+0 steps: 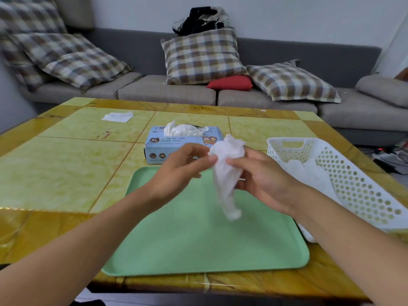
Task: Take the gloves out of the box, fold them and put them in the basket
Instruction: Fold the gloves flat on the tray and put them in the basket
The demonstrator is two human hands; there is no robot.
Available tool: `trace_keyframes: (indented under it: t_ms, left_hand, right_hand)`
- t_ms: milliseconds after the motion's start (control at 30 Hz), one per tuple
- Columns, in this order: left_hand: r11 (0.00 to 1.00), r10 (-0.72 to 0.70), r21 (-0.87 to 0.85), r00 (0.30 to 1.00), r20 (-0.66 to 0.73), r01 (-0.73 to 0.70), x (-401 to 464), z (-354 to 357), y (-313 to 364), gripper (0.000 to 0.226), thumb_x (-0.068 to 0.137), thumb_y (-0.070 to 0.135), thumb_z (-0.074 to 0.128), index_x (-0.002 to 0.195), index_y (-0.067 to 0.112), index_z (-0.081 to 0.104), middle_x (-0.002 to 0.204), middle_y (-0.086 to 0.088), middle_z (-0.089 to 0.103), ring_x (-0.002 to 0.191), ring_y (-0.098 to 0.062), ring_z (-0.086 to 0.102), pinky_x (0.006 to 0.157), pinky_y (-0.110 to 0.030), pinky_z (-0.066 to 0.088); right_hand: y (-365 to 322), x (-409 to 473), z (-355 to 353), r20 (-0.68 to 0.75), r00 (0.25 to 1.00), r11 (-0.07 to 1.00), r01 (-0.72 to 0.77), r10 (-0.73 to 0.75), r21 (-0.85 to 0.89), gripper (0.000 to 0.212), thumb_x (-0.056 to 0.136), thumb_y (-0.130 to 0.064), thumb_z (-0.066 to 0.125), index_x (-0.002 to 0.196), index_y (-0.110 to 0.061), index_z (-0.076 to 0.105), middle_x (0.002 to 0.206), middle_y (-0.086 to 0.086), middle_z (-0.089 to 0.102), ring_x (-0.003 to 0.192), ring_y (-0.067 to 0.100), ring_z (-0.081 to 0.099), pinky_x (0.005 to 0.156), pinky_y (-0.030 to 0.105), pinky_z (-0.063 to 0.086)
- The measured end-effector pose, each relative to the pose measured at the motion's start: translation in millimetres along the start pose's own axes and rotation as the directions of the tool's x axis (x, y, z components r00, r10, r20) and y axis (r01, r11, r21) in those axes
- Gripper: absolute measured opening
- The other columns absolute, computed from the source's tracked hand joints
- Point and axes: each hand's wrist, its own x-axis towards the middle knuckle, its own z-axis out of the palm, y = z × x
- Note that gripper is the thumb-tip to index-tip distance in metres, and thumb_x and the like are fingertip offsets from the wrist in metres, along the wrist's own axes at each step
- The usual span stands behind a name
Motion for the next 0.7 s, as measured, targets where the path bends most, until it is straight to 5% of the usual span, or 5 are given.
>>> trace_keyframes:
  t_ms: [133, 267, 433, 567, 700]
  left_hand:
    - [0.998, -0.032, 0.062, 0.993, 0.117, 0.025, -5, 11, 3, 0.057, 0.067, 0.044, 0.091, 0.111, 0.015, 0.067, 0.1, 0.002, 0.076, 0.093, -0.01, 0.071, 0.08, -0.031, 0.054]
    - [0.997, 0.01, 0.076, 0.996, 0.086, -0.017, -8, 10, 2, 0.041, 0.095, 0.04, 0.066, 0.087, 0.0, 0.069, 0.079, -0.009, 0.069, 0.074, -0.018, 0.06, 0.071, -0.033, 0.044]
    - [0.973, -0.144, -0.192, 0.988, -0.063, 0.129, -3, 7, 2, 0.027, 0.102, 0.027, 0.056, 0.098, 0.003, 0.067, 0.08, -0.001, 0.071, 0.075, -0.014, 0.065, 0.067, -0.027, 0.045]
    - [0.936, -0.159, -0.307, 0.984, 0.076, 0.175, -3, 3, 8, 0.013, 0.097, 0.013, 0.058, 0.109, 0.012, 0.064, 0.093, -0.003, 0.075, 0.08, -0.017, 0.072, 0.069, -0.028, 0.057]
    - [0.921, -0.174, -0.308, 0.96, 0.219, 0.237, -5, -4, 9, 0.03, 0.09, 0.023, 0.07, 0.118, 0.013, 0.066, 0.115, -0.019, 0.071, 0.099, -0.032, 0.069, 0.087, -0.045, 0.055]
  right_hand:
    - [-7, -9, 9, 0.227, 0.973, 0.955, 0.104, -0.04, -0.278, 0.06, 0.082, -0.004, 0.053, 0.138, -0.027, 0.051, 0.115, 0.016, 0.071, 0.098, 0.027, 0.071, 0.081, 0.037, 0.06]
    - [-15, -12, 2, 0.252, 0.967, 0.887, 0.149, -0.039, -0.437, 0.063, 0.092, 0.014, 0.048, 0.142, -0.023, 0.049, 0.094, 0.017, 0.075, 0.077, 0.028, 0.07, 0.071, 0.036, 0.057]
    - [-12, -7, -7, -0.13, 0.952, 0.832, 0.169, -0.276, -0.528, 0.026, 0.088, -0.038, 0.076, 0.109, -0.024, 0.07, 0.08, 0.006, 0.067, 0.071, 0.017, 0.062, 0.067, 0.031, 0.05]
    - [-4, -10, -5, 0.049, 0.98, 0.977, -0.189, 0.195, -0.099, 0.061, 0.08, -0.063, 0.066, 0.119, -0.016, 0.072, 0.12, 0.009, 0.073, 0.116, 0.027, 0.066, 0.106, 0.042, 0.048]
    - [-4, -11, -1, 0.194, 0.971, 0.925, -0.196, 0.138, 0.326, 0.057, 0.089, -0.032, 0.07, 0.134, 0.002, 0.06, 0.136, 0.022, 0.062, 0.131, 0.036, 0.056, 0.114, 0.05, 0.041]
